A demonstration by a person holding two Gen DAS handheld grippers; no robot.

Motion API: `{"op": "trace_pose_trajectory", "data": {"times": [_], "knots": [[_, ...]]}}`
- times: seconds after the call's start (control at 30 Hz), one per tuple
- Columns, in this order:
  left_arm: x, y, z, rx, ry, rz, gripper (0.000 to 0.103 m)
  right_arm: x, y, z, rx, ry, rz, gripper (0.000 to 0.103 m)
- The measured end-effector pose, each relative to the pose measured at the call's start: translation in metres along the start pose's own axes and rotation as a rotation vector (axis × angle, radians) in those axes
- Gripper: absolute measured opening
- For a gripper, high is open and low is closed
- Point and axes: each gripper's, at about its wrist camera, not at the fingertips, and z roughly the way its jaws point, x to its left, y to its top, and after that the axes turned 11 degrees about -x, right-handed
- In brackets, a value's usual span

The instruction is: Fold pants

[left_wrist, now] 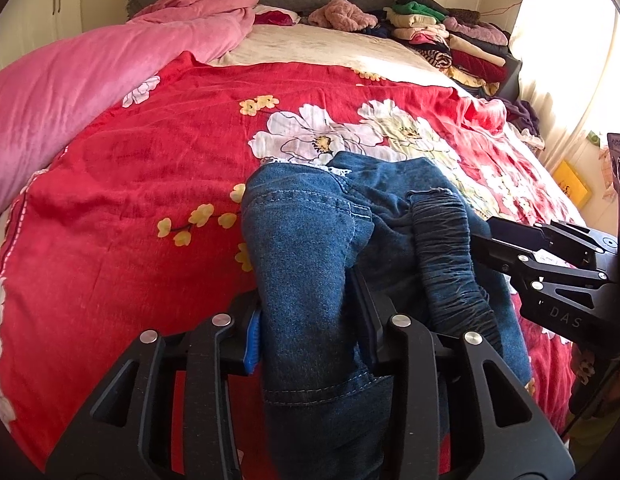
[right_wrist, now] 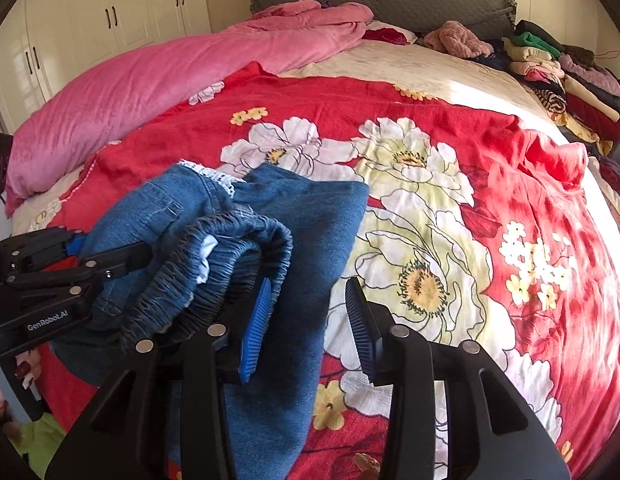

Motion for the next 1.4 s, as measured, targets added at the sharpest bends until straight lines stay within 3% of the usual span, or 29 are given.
{"op": "trace_pose_trajectory", "data": {"times": [0.2,0.6,0.67,0.83,0.93,1.07,1.33,1.4], "knots": [[0.002,-0.004,0.003,0.009,0.005,0.001,0.035,-0.007,-0.012,0.014,0.055,-0.03,0.013,0.046],[0.004,-0.007,0.003,0.01,0.005,-0.001,0.038,-0.01,-0.02,0.017,0.068,-0.027,0.038,0.047],[0.003,-0.007,0.003,0.009,0.008,0.0,0.04,-0.013,-0.02,0.015,0.063,-0.048,0.043,0.059],[0.005,-0.006,0.0,0.003,0.006,-0.008,0.043,-0.02,-0.021,0.008,0.058,-0.055,0.079,0.076],[0.006,-0.006,-0.002,-0.002,0.006,-0.007,0.044,-0.023,-0.022,0.002,0.042,-0.061,0.091,0.081],[0.006,-0.006,-0.005,-0.008,0.008,-0.009,0.053,-0.026,-0.021,-0.012,-0.002,-0.071,0.105,0.09],[0.006,-0.003,-0.025,-0.053,0.012,-0.011,0.081,-0.024,-0.021,-0.041,-0.073,-0.055,0.102,0.09],[0.007,-0.003,-0.032,-0.072,0.025,-0.017,0.087,-0.022,-0.021,-0.049,-0.096,-0.055,0.101,0.099]]}}
